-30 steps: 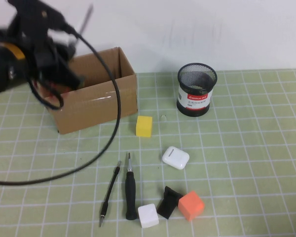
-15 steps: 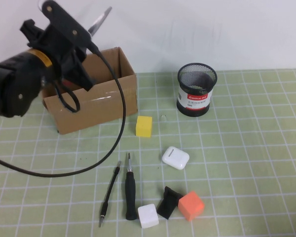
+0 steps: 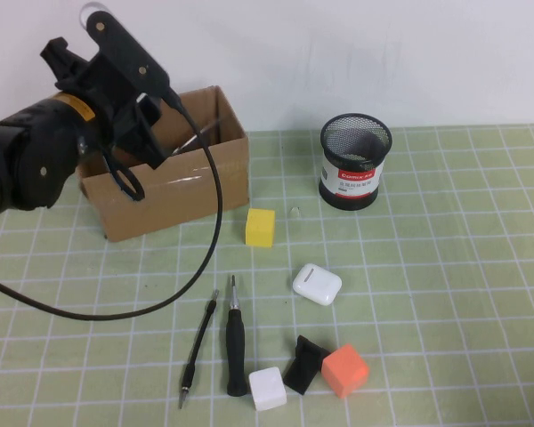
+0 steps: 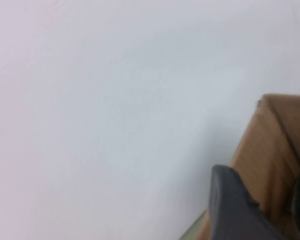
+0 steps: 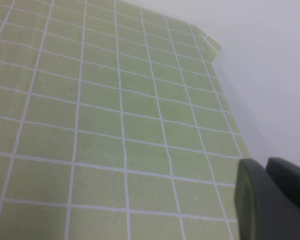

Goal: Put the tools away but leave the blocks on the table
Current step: Place the Scissors into the box, then pick up the long Screwdriver from the table

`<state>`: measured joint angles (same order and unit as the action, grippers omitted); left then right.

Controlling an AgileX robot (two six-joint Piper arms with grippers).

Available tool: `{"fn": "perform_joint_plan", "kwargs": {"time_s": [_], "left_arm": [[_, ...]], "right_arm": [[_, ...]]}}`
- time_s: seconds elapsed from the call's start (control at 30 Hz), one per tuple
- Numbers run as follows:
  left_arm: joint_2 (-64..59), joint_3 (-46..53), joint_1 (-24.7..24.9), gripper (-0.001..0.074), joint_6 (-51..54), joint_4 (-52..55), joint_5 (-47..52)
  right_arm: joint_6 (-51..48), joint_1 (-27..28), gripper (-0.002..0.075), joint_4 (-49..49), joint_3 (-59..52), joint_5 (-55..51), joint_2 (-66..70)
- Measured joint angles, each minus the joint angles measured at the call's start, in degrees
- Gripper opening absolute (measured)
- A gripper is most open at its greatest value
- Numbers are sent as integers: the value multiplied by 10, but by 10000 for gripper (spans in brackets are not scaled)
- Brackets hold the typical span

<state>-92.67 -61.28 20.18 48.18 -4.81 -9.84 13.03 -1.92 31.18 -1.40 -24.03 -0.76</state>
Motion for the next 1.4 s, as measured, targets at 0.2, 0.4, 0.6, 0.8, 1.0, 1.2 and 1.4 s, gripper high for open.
{"fn": "perform_joint_plan", "kwargs": {"time_s": [0.2,0.4,0.6,0.8,1.0,1.2,1.4], "left_arm": [[19,0,0,252,27,-82,10],[92,0,0,246,11,-164,126],[137,0,0,183,-109,-187,330],[133,0,0,172,-218,-191,528],[104,0,0,172,-288,-193,603],[49,0,19,171,-316,-193,611],[-9,0,74,171,-379,-146,585]], "right_arm": [[0,0,-11,0,0,0,0],[0,0,-11,0,0,0,0],[0,0,-11,0,0,0,0],[0,0,-11,0,0,0,0],[0,0,-11,0,0,0,0],[0,0,-11,0,0,0,0],[0,0,-11,0,0,0,0]]}}
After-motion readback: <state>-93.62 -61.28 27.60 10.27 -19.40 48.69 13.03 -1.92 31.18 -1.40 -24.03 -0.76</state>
